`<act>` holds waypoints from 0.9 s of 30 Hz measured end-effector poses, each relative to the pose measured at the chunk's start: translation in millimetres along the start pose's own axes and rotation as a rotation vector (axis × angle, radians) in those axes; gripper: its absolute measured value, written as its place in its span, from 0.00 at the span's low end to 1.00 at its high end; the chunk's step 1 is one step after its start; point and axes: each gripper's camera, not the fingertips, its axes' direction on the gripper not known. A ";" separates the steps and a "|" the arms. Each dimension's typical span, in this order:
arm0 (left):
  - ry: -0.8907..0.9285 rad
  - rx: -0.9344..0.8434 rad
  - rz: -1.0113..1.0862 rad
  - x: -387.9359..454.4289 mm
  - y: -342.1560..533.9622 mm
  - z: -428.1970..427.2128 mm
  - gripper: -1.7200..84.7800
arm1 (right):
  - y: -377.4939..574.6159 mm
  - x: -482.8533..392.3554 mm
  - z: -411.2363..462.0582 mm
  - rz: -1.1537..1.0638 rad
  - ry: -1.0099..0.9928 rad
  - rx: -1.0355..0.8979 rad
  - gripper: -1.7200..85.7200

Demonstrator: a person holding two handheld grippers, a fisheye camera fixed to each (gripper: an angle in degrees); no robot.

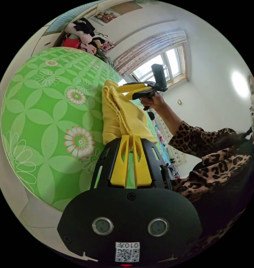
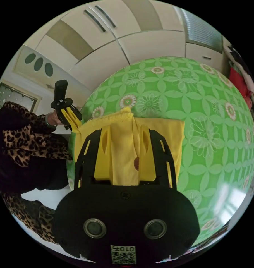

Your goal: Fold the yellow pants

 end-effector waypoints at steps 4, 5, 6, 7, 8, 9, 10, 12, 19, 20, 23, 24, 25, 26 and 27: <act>0.019 -0.003 -0.006 -3.9 1.0 1.7 0.02 | -12.0 11.9 20.2 -0.017 -0.089 0.002 0.17; 0.021 -0.005 -0.006 -4.8 1.2 2.7 0.02 | -11.4 13.8 24.1 -0.033 -0.147 0.016 0.17; 0.024 -0.003 -0.006 -5.1 1.9 3.4 0.02 | -11.0 15.3 26.8 -0.032 -0.172 0.016 0.17; 0.024 -0.003 -0.004 -5.3 2.3 3.7 0.02 | -9.5 19.2 32.5 -0.012 -0.199 0.018 0.17; 0.023 -0.003 -0.001 -6.0 3.1 4.2 0.02 | -7.2 21.6 37.5 -0.013 -0.232 0.020 0.16; 0.028 -0.002 -0.001 -7.1 3.7 4.9 0.02 | -6.4 22.8 40.0 -0.013 -0.246 0.020 0.16; 0.033 -0.001 -0.001 -7.7 3.9 5.3 0.02 | -6.1 25.5 45.3 0.001 -0.262 0.022 0.14; 0.038 -0.016 0.006 -8.9 3.8 7.4 0.02 | -7.9 25.2 54.5 -0.005 -0.285 0.010 0.11; 0.071 0.049 0.075 15.4 -15.1 -10.9 0.02 | 46.3 -5.7 2.2 -0.092 -0.326 0.349 0.06; 0.074 0.066 0.100 22.2 -27.4 -14.9 0.02 | 55.4 -13.1 -8.1 -0.080 -0.285 0.378 0.06; -0.048 0.038 0.161 32.0 -59.0 -12.3 0.02 | 58.8 -18.8 -5.6 0.021 -0.172 0.361 0.06; -0.083 -0.001 0.155 26.6 -66.9 -7.0 0.02 | 56.8 -18.4 0.9 0.043 -0.157 0.345 0.06; -0.093 -0.019 0.146 21.9 -69.0 -4.4 0.02 | 51.1 -16.6 19.0 0.093 -0.132 0.304 0.06; -0.092 -0.058 0.111 8.8 -70.1 0.9 0.02 | 44.5 -14.7 42.2 0.131 -0.124 0.255 0.06; -0.070 -0.094 0.043 -7.2 -68.0 5.3 0.02 | 41.4 -13.5 54.6 0.153 -0.122 0.233 0.06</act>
